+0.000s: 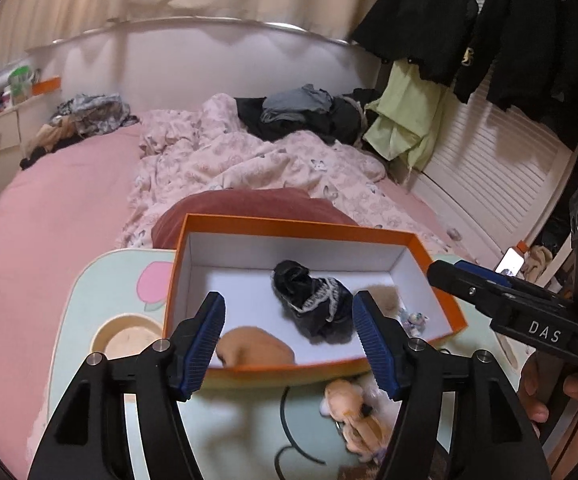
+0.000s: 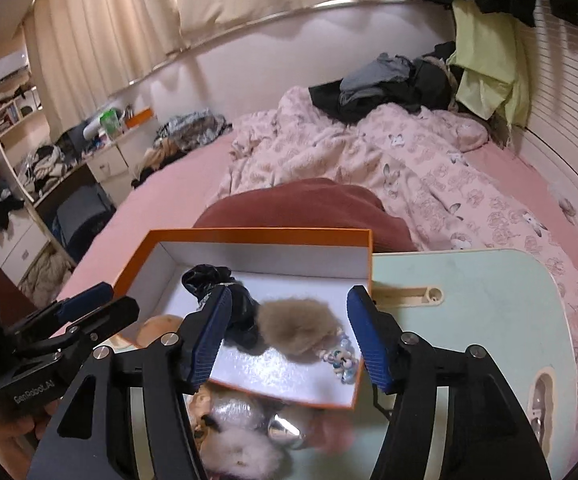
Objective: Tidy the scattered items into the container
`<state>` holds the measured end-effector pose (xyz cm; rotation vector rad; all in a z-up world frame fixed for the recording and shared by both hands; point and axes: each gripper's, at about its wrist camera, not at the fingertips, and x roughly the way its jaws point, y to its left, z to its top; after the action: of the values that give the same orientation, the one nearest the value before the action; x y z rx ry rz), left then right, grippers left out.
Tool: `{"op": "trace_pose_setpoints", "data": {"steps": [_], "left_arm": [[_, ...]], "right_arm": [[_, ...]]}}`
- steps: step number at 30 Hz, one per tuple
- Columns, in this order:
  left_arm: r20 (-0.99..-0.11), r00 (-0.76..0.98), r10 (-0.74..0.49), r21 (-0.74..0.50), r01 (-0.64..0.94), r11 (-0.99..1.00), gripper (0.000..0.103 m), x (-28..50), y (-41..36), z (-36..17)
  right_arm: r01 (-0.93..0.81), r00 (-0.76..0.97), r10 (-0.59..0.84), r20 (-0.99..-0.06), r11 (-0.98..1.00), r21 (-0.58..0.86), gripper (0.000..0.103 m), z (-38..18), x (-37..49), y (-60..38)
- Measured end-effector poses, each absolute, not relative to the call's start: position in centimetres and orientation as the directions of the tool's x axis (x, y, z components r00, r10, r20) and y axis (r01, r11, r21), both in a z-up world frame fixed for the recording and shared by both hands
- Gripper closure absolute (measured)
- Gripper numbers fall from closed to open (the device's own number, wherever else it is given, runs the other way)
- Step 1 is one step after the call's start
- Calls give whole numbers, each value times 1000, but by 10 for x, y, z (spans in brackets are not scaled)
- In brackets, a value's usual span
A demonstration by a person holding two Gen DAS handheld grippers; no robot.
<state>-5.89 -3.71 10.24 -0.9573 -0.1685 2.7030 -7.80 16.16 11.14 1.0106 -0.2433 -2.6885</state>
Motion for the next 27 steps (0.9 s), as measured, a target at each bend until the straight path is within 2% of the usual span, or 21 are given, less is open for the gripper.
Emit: {"op": "trace_pose_setpoints", "data": {"steps": [2, 5, 8, 10, 16, 20, 21, 23, 25, 27], "left_arm": [[-604, -746, 282, -181, -216, -959, 22, -44, -37, 103], [-610, -745, 269, -167, -211, -963, 7, -15, -41, 94], [-628, -721, 293, -212, -204, -956, 6, 16, -52, 70], [-651, -715, 256, -205, -159, -966, 6, 29, -59, 53], [-695, -709, 120, -115, -55, -992, 7, 41, -69, 19], [-688, -725, 24, 47, -78, -996, 5, 45, -48, 8], [-679, -734, 21, 64, -89, -994, 5, 46, -45, 8], [-667, -745, 12, 85, -93, -992, 5, 49, -45, 8], [-651, -759, 5, 93, -86, -992, 5, 50, -46, 8], [-641, -768, -1, 92, -76, -993, 5, 50, -48, 9]], "right_arm": [[187, -734, -303, -607, -950, 248, 42, 115, -63, 165], [204, -751, -299, -589, -953, 223, 42, 117, -30, 170], [173, -775, -231, -589, -973, 154, 40, 106, 2, 177], [146, -767, -197, -610, -980, 134, 40, 90, 19, 183], [101, -693, -157, -704, -988, 121, 40, 49, 40, 189], [84, -662, -115, -741, -993, 79, 39, 33, 36, 183], [75, -674, -101, -732, -995, 68, 36, 29, 38, 182], [59, -687, -87, -722, -996, 64, 11, 24, 40, 182], [73, -681, -86, -727, -996, 49, 0, 21, 40, 177], [76, -677, -47, -735, -997, -6, 0, 18, 40, 171]]}}
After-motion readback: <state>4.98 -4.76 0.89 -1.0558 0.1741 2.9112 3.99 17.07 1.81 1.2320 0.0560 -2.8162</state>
